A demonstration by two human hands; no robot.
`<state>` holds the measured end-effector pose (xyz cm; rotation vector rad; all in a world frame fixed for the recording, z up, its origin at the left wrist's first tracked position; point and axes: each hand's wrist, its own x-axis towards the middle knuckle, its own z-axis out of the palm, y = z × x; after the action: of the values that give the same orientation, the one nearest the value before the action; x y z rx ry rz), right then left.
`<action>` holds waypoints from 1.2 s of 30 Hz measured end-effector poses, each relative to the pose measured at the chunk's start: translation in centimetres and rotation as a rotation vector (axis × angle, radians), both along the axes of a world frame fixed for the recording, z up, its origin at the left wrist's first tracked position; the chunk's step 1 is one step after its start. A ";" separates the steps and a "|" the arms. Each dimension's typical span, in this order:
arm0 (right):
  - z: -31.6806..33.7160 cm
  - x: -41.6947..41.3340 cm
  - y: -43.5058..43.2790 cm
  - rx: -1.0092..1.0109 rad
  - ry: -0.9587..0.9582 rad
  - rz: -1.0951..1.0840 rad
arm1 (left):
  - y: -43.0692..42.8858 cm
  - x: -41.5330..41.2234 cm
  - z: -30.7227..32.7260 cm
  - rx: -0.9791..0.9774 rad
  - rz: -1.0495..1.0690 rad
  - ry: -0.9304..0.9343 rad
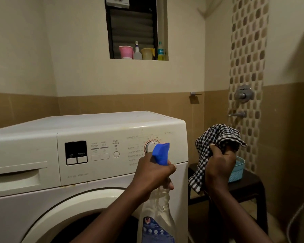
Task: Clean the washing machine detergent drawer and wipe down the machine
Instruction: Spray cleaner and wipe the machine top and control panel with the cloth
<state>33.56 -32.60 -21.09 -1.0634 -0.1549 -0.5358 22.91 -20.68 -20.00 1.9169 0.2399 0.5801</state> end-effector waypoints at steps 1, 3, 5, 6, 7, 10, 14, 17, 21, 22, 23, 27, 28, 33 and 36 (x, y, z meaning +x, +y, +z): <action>-0.2 0.1 0.0 -0.010 0.003 -0.001 | -0.1 0.0 -0.4 -0.001 0.003 0.017; -0.7 0.1 0.1 -0.026 0.003 0.002 | 0.0 -0.1 -1.2 -0.018 0.021 0.055; -1.0 0.1 0.2 -0.023 0.002 0.004 | 0.2 -0.4 -2.0 -0.055 0.021 0.081; -1.1 0.2 0.3 -0.019 0.003 0.001 | 0.3 -0.6 -2.3 -0.062 0.016 0.095; -1.1 0.3 0.4 -0.017 0.003 0.002 | 0.4 -0.8 -2.6 -0.054 0.017 0.110; -1.4 0.8 0.8 -0.043 0.023 -0.006 | 0.7 -1.4 -3.4 -0.020 0.055 0.152; -1.5 0.7 1.3 -0.069 0.020 -0.007 | 0.7 -1.9 -3.7 -0.033 0.021 0.158; -1.9 0.9 1.8 -0.108 -0.011 -0.007 | 0.2 -1.5 -3.4 0.012 0.008 0.149; -2.1 1.3 2.8 -0.245 -0.125 -0.011 | -0.1 -1.3 -3.0 0.005 0.010 0.115; -2.1 1.2 3.2 -0.288 -0.171 0.005 | -0.1 -1.6 -3.1 -0.011 0.010 0.101; -2.2 1.0 3.5 -0.341 -0.218 0.027 | 0.0 -1.9 -3.2 -0.029 0.017 0.087; -2.5 1.6 5.6 -0.684 -0.391 0.041 | 0.9 -3.3 -3.5 -0.105 0.052 0.072; -2.4 2.1 6.2 -0.764 -0.441 0.021 | 1.2 -3.6 -3.6 -0.111 0.054 0.071; -0.7 4.2 7.8 -0.897 -0.526 -0.114 | 2.8 -4.4 -3.4 -0.128 0.093 0.044; -2.4 3.7 8.5 -0.678 -0.178 -0.025 | 3.2 -4.6 -3.4 -0.108 0.104 0.022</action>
<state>37.27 -24.15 -23.46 -1.6760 -0.5054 -0.6175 18.33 -17.52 -23.36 1.8153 0.3797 0.6032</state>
